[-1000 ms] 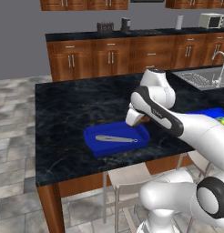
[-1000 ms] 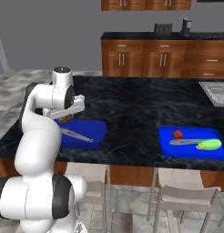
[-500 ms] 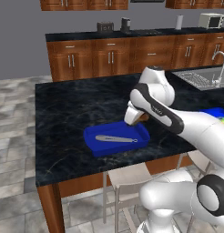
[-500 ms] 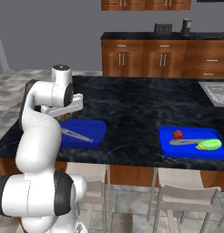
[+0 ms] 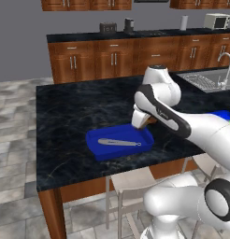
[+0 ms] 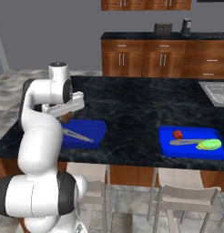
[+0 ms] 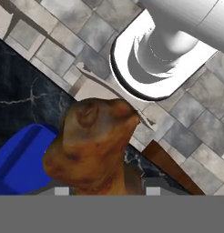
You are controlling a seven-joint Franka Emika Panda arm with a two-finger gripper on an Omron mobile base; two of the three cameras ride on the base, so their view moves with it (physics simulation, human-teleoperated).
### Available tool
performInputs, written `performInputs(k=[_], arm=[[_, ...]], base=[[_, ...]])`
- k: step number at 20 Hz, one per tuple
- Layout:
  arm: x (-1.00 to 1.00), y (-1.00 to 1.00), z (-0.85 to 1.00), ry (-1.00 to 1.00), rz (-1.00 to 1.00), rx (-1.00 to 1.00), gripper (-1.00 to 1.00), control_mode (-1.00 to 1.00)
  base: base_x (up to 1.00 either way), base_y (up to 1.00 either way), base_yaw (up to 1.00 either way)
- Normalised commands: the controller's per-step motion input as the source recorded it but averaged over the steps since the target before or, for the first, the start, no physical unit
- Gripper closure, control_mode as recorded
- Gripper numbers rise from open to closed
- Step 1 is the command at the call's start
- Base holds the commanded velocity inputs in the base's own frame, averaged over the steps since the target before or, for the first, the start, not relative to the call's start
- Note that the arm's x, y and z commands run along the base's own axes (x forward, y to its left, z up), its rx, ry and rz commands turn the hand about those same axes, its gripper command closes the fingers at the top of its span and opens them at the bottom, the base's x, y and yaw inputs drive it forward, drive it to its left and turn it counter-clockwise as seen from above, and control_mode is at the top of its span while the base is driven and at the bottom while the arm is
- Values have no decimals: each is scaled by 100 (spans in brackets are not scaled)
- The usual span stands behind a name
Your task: Gather the bell pepper and corn from the fridge and place them on a tray on the dining counter. Then gather the chicken drumsticks from the fridge and place them on the other tray.
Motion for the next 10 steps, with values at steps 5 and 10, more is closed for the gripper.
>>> performInputs(k=[5,10], arm=[[0,-22,0,-5,38,-10,100,-100],[1,-28,0,-1,46,-2,100,-100]], base=[[0,0,0],[0,0,0]])
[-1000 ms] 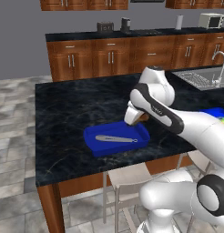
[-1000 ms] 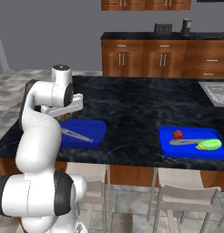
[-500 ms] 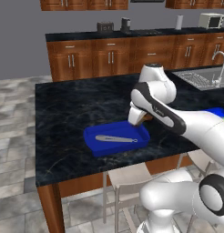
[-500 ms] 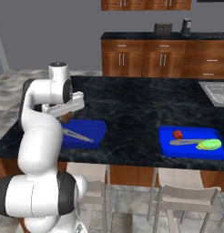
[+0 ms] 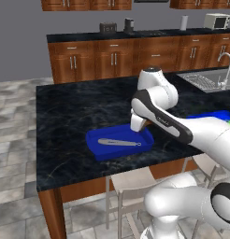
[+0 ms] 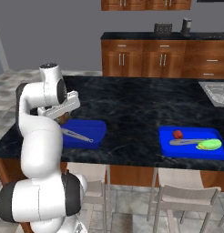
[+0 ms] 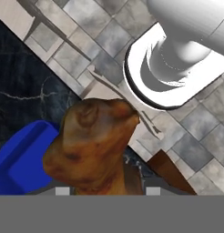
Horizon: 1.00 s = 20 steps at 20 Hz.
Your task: Gather the bell pepper and corn from the fridge and place them on a tray on the dining counter. Then gather the chicken drumsticks from the fridge and place them on the other tray.
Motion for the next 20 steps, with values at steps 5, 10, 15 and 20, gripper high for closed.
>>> performInputs(k=[5,10,15,20], arm=[[4,-37,0,0,52,-3,100,-100],[27,-47,0,0,29,0,100,-100],[61,-23,-3,0,6,0,100,-100],[72,-4,-15,0,4,0,100,-100]], base=[[0,0,0],[0,0,0],[0,0,0],[0,0,0]])
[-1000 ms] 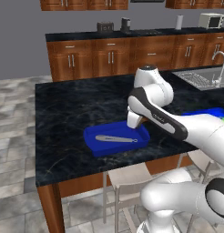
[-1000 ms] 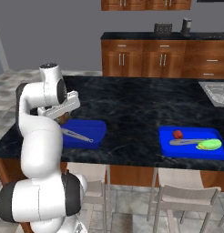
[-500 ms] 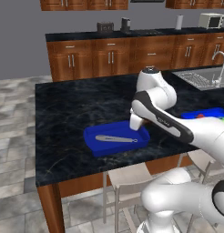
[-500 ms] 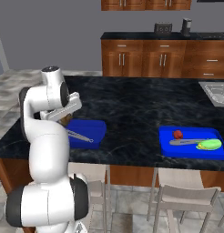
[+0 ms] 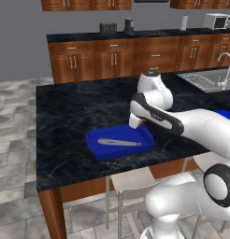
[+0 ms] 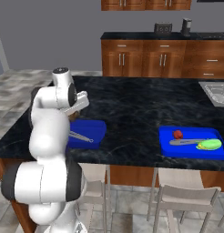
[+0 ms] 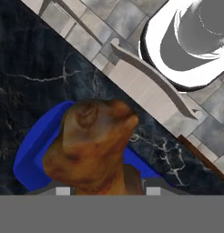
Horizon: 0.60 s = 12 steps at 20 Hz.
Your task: Gather the bell pepper and corn from the fridge and place them on a tray on the dining counter. Then gather the chicken drumsticks from the fridge and place them on the other tray.
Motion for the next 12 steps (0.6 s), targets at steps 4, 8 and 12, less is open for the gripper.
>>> performInputs(k=[4,8,12], arm=[[61,-4,-26,0,2,0,100,-100],[16,-5,-38,0,0,-1,100,-100],[0,-2,-30,0,0,-1,100,-100]], base=[[0,0,0],[0,0,0],[0,0,0]])
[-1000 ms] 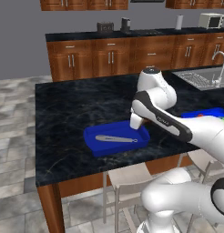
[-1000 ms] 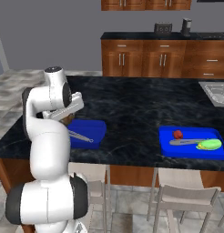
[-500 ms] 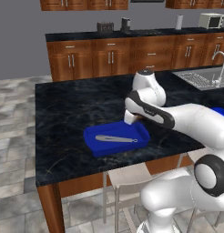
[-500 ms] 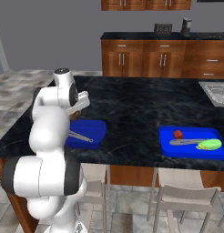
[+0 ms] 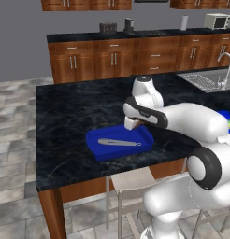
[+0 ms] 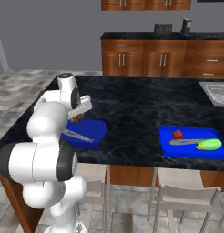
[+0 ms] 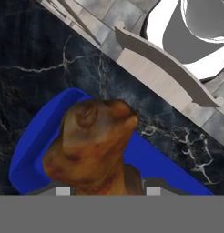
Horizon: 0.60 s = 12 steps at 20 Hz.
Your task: Gather the bell pepper and corn from the fridge and place them on a tray on the dining counter. Then gather the chicken drumsticks from the fridge and place them on the other tray.
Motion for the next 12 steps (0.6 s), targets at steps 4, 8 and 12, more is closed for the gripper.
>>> performInputs(k=[4,8,12], arm=[[2,-8,-21,0,0,0,100,-100],[1,-17,-15,0,0,0,100,-100],[1,-17,-15,0,0,0,100,-100]], base=[[0,0,0],[0,0,0],[0,0,0]])
